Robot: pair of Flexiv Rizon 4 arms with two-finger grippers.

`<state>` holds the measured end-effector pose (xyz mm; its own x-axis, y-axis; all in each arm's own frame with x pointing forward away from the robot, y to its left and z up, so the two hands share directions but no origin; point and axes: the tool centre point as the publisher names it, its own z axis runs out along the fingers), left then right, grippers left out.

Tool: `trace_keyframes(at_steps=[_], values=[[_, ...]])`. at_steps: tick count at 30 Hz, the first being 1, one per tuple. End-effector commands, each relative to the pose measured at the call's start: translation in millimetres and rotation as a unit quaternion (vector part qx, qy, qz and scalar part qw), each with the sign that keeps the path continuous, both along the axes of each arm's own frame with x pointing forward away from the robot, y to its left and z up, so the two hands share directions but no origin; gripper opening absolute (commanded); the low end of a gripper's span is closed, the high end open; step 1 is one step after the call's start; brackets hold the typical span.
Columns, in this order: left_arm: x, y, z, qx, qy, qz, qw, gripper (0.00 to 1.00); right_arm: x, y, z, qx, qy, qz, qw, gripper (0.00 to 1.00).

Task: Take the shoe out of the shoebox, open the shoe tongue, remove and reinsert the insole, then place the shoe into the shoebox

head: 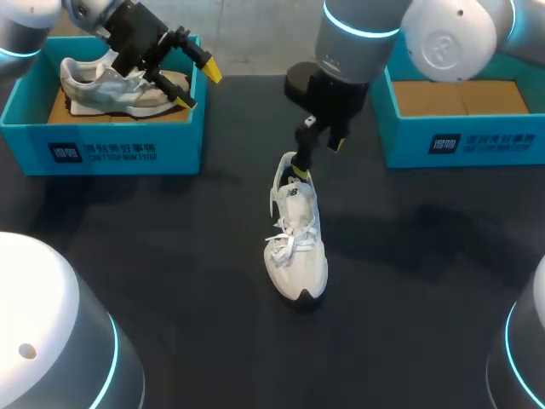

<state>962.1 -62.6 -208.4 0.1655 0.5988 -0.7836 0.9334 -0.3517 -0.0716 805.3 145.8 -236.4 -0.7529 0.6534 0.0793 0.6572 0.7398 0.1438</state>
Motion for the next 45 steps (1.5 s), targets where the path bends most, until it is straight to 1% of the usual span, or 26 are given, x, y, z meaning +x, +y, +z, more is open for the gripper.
trace_keyframes(at_steps=[1, 3, 6, 8, 11, 15, 21, 27, 31, 35, 40, 45], values=[[0.3, 0.0, 0.6, 0.001, 0.000, -0.001, 1.000, 1.00, -0.1, -0.4, -1.2, 0.001, -0.001, 0.000, 1.000, 1.00], [0.3, 0.0, 0.6, 0.001, 0.000, -0.001, 1.000, 1.00, -0.1, -0.4, -1.2, 0.001, -0.001, 0.000, 1.000, 1.00], [0.3, 0.0, 0.6, 0.001, 0.000, -0.001, 1.000, 1.00, 13.8, 1.3, -5.5, -0.027, -0.014, 0.044, 0.999, 1.00], [0.3, 0.0, 0.6, 0.001, 0.000, -0.001, 1.000, 1.00, 22.1, 2.6, -8.0, -0.061, -0.018, 0.066, 0.996, 1.00], [0.3, 0.0, 0.6, 0.001, 0.000, -0.001, 1.000, 1.00, 34.2, 6.7, -14.4, -0.081, -0.035, 0.102, 0.991, 1.00], [0.3, 0.0, 0.6, 0.001, 0.000, -0.001, 1.000, 1.00, 49.2, 13.6, -24.3, -0.090, -0.046, 0.146, 0.984, 1.00], [0.3, 0.0, 0.6, 0.001, 0.000, -0.001, 1.000, 1.00, 70.3, 22.1, -35.7, -0.093, -0.058, 0.185, 0.977, 1.00], [0.3, 0.0, 0.6, 0.001, 0.000, -0.001, 1.000, 1.00, 90.0, 23.1, -48.5, -0.094, -0.066, 0.215, 0.970, 1.00], [0.3, 0.0, 0.6, 0.001, 0.000, -0.001, 1.000, 1.00, 98.9, 24.5, -56.1, -0.100, -0.064, 0.231, 0.966, 1.00], [0.3, 0.0, 0.6, 0.001, 0.000, -0.001, 1.000, 1.00, 103.4, 29.2, -63.1, -0.103, -0.063, 0.246, 0.962, 1.00], [0.3, 0.0, 0.6, 0.001, 0.000, -0.001, 1.000, 1.00, 111.6, 27.8, -81.0, -0.107, -0.062, 0.263, 0.957, 1.00], [0.3, 0.0, 0.6, 0.001, 0.000, -0.001, 1.000, 1.00, 118.6, 28.3, -94.7, -0.117, -0.071, 0.277, 0.951, 1.00]])
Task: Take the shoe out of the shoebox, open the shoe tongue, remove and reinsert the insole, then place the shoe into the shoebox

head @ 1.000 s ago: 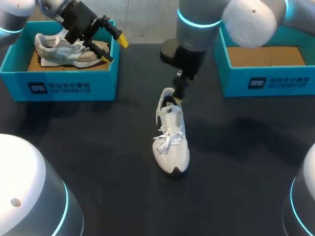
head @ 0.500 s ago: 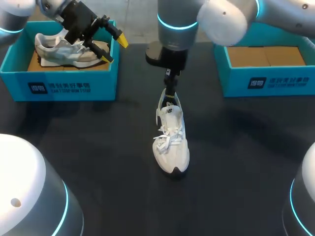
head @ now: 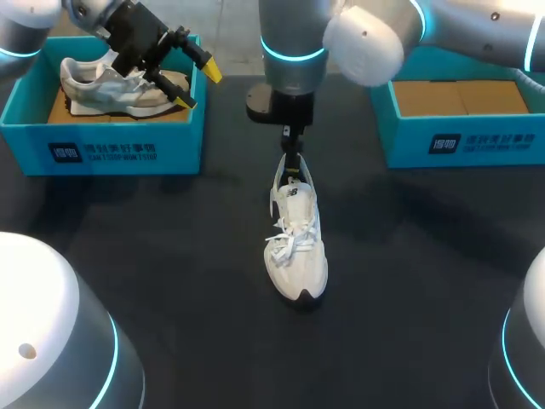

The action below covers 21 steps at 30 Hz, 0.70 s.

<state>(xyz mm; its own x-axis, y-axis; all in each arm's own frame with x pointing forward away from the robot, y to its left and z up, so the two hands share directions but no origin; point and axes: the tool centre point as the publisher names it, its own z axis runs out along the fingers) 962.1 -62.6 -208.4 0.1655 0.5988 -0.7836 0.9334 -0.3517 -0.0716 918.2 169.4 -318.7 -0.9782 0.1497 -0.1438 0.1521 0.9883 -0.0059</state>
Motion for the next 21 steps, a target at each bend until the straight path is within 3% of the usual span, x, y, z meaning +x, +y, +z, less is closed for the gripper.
trace_keyframes(at_steps=[1, 7, 13, 17, 21], values=[[0.4, 0.0, 0.6, 0.001, 0.000, -0.001, 1.000, 1.00, 7.0, 4.4, -15.8, -0.004, -0.001, 0.006, 1.000, 1.00], [0.4, 0.0, 0.6, 0.001, 0.000, -0.001, 1.000, 1.00, 12.2, -0.7, -31.0, -0.005, -0.006, 0.011, 1.000, 1.00], [0.4, 0.0, 0.6, 0.001, 0.000, -0.001, 1.000, 1.00, 17.6, -1.3, -45.9, -0.002, -0.001, 0.014, 1.000, 0.87], [0.4, 0.0, 0.6, 0.001, 0.000, -0.001, 1.000, 1.00, 20.2, 0.1, -53.5, -0.003, 0.004, 0.018, 1.000, 0.73], [0.4, 0.0, 0.6, 0.001, 0.000, -0.001, 1.000, 1.00, 19.9, 2.4, -58.2, -0.004, 0.010, 0.022, 1.000, 0.66]])
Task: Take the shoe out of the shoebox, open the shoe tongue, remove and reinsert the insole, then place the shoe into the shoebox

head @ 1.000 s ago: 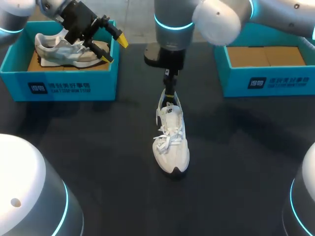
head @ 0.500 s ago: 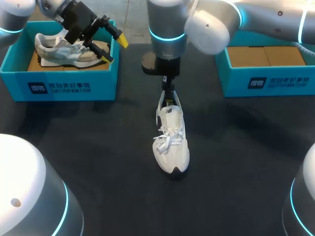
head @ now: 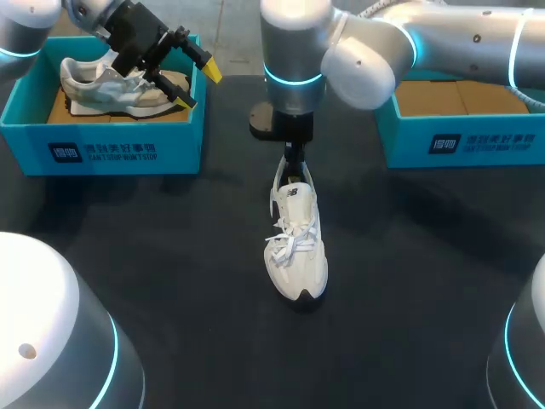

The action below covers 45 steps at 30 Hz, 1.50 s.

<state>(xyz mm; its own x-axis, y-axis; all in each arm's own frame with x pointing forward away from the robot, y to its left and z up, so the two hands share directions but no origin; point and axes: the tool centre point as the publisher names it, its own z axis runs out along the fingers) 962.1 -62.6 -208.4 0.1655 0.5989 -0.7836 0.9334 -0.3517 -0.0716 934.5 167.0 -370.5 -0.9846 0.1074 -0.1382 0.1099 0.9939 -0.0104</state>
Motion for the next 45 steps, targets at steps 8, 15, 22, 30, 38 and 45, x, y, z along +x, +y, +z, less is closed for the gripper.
trace_keyframes(at_steps=[8, 15, 22, 30, 38, 45], values=[[0.3, 0.0, 0.6, 0.001, 0.000, -0.001, 1.000, 1.00, 0.9, 5.5, -10.2, -0.005, 0.016, -0.004, 1.000, 0.42], [0.3, 0.0, 0.6, 0.001, 0.000, -0.001, 1.000, 1.00, -1.9, 4.5, -10.6, -0.011, 0.021, -0.011, 1.000, 0.00], [0.3, 0.0, 0.6, 0.001, 0.000, -0.001, 1.000, 1.00, -5.9, 6.8, 16.1, -0.009, 0.012, -0.022, 1.000, 0.00], [0.3, 0.0, 0.6, 0.001, 0.000, -0.001, 1.000, 1.00, -8.7, 9.8, 65.9, -0.001, 0.009, -0.012, 1.000, 0.00], [0.3, 0.0, 0.6, 0.001, 0.000, -0.001, 1.000, 1.00, -15.7, 5.6, 120.3, 0.003, 0.014, -0.021, 1.000, 0.00], [0.3, 0.0, 0.6, 0.001, 0.000, -0.001, 1.000, 1.00, -18.4, 1.1, 164.3, -0.001, 0.016, -0.015, 1.000, 0.00]])
